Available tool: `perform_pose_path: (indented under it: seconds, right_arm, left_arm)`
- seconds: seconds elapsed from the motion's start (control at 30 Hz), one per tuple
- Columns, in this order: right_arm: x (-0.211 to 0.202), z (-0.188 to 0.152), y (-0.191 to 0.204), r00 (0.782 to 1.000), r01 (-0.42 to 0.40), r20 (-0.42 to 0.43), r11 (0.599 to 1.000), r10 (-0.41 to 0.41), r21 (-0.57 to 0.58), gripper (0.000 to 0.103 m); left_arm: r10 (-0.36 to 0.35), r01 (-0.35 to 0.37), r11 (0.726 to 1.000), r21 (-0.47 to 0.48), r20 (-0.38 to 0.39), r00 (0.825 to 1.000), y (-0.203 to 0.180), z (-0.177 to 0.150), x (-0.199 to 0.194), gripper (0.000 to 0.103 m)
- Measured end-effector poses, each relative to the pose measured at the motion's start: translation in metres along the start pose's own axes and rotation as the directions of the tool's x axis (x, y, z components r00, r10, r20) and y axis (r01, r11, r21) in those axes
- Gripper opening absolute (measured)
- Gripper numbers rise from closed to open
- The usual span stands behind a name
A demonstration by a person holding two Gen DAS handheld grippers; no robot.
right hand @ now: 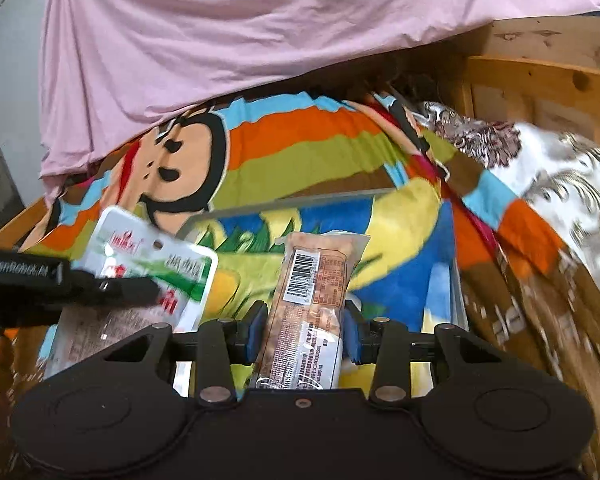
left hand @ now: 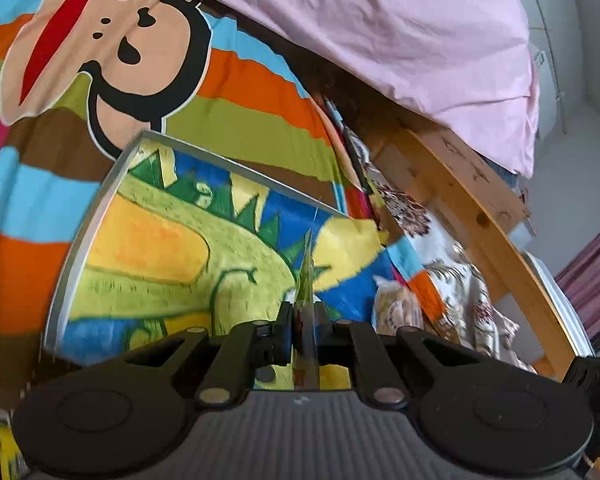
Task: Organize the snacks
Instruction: 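Lower both packets into the metal tray and open both tools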
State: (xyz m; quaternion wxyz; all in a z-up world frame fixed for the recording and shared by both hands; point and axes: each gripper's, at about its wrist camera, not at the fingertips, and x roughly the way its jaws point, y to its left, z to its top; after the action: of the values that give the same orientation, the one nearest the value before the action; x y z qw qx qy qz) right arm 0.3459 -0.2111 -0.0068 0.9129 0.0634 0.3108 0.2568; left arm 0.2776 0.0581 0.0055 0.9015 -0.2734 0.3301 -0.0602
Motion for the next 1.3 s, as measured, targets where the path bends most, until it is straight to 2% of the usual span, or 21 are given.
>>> perform_pose_path:
  seconds: [0.23, 0.37, 0.53, 0.73, 0.8, 0.87, 0.93, 1.0, 1.07, 1.3]
  right_arm:
    - [0.05, 0.011, 0.01, 0.999, 0.021, 0.028, 0.999, -0.02, -0.029, 0.042]
    - [0.071, 0.004, 0.017, 1.0, 0.024, 0.004, 0.999, -0.024, -0.045, 0.042]
    - [0.081, -0.009, 0.022, 0.999, 0.032, -0.028, 0.997, -0.034, -0.069, 0.042]
    - [0.081, -0.02, 0.024, 0.998, 0.044, -0.05, 0.997, -0.047, -0.068, 0.042]
    - [0.079, -0.022, 0.028, 0.998, 0.046, -0.046, 0.995, -0.05, -0.086, 0.044]
    - [0.075, -0.024, 0.031, 0.998, 0.047, -0.03, 0.993, -0.05, -0.105, 0.044]
    - [0.069, -0.023, 0.032, 0.999, 0.045, -0.016, 0.993, -0.047, -0.109, 0.049]
    - [0.063, -0.023, 0.034, 0.999, 0.042, -0.001, 0.994, -0.042, -0.103, 0.06]
    - [0.055, -0.024, 0.036, 0.999, 0.037, 0.015, 0.995, -0.035, -0.098, 0.064]
    - [0.011, -0.025, 0.047, 0.996, -0.003, 0.091, 0.998, 0.009, -0.06, 0.092]
  left_arm:
    - [-0.024, 0.027, 0.998, -0.052, 0.046, 0.999, 0.028, 0.021, 0.033, 0.009]
    - [0.002, 0.004, 0.997, -0.071, 0.083, 0.997, 0.042, 0.024, 0.045, 0.009]
    - [0.062, -0.057, 0.996, -0.068, 0.074, 0.995, 0.051, 0.02, 0.052, 0.009]
    - [0.172, -0.172, 0.985, 0.007, 0.042, 0.984, 0.046, 0.013, 0.055, 0.013]
    - [0.201, -0.202, 0.979, 0.014, 0.039, 0.979, 0.047, 0.012, 0.055, 0.027]
    - [0.25, -0.25, 0.968, 0.019, 0.03, 0.968, 0.046, 0.011, 0.053, 0.056]
    - [0.297, -0.298, 0.954, 0.031, 0.05, 0.954, 0.044, 0.008, 0.048, 0.071]
    - [0.32, -0.324, 0.945, 0.049, 0.072, 0.945, 0.041, 0.006, 0.041, 0.077]
    - [0.329, -0.335, 0.94, 0.066, 0.088, 0.94, 0.039, 0.006, 0.033, 0.086]
    - [0.361, -0.379, 0.92, 0.103, 0.159, 0.919, 0.03, -0.002, -0.016, 0.1]
